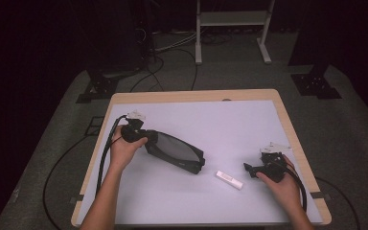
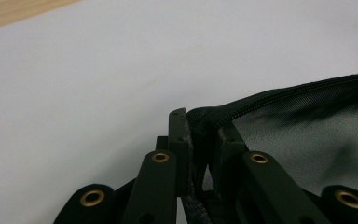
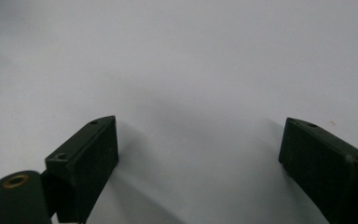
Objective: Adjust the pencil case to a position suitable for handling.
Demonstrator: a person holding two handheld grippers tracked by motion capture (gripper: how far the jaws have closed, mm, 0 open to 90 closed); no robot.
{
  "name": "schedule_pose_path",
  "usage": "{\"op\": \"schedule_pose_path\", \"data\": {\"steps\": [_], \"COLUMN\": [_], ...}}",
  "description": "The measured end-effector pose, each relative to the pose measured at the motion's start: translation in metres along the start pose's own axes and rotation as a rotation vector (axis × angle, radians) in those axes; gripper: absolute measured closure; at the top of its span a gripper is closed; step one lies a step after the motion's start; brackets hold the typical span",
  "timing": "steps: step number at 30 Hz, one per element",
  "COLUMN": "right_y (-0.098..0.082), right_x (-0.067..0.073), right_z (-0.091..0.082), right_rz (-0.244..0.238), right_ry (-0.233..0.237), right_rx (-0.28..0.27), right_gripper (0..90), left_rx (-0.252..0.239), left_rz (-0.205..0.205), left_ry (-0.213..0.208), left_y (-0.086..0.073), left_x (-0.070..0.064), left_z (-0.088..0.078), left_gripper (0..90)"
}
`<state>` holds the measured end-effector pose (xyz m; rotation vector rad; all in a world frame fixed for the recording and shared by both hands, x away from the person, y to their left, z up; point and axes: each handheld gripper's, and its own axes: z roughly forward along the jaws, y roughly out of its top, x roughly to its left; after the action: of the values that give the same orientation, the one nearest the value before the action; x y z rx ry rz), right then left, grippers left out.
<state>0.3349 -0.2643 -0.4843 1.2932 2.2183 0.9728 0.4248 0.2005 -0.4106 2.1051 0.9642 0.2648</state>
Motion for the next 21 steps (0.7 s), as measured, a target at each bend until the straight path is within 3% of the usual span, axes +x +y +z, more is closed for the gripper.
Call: {"op": "schedule_pose_path", "data": {"steps": [13, 21], "right_y": [0.000, 0.000], "right_x": [0.000, 0.000], "right_z": [0.000, 0.000], "right_rz": [-0.001, -0.001], "right_ry": [0.000, -0.001], "right_rx": [-0.001, 0.000], "right_gripper": [10.7, 10.8], "left_rx": [0.034, 0.050], "left_rz": [0.053, 0.055], "left_ry": [-0.070, -0.102], "left_y": [0.001, -0.008], "left_x": [-0.029, -0.041], "left_z": [0.011, 0.019], "left_gripper": [80.4, 80.4]}}
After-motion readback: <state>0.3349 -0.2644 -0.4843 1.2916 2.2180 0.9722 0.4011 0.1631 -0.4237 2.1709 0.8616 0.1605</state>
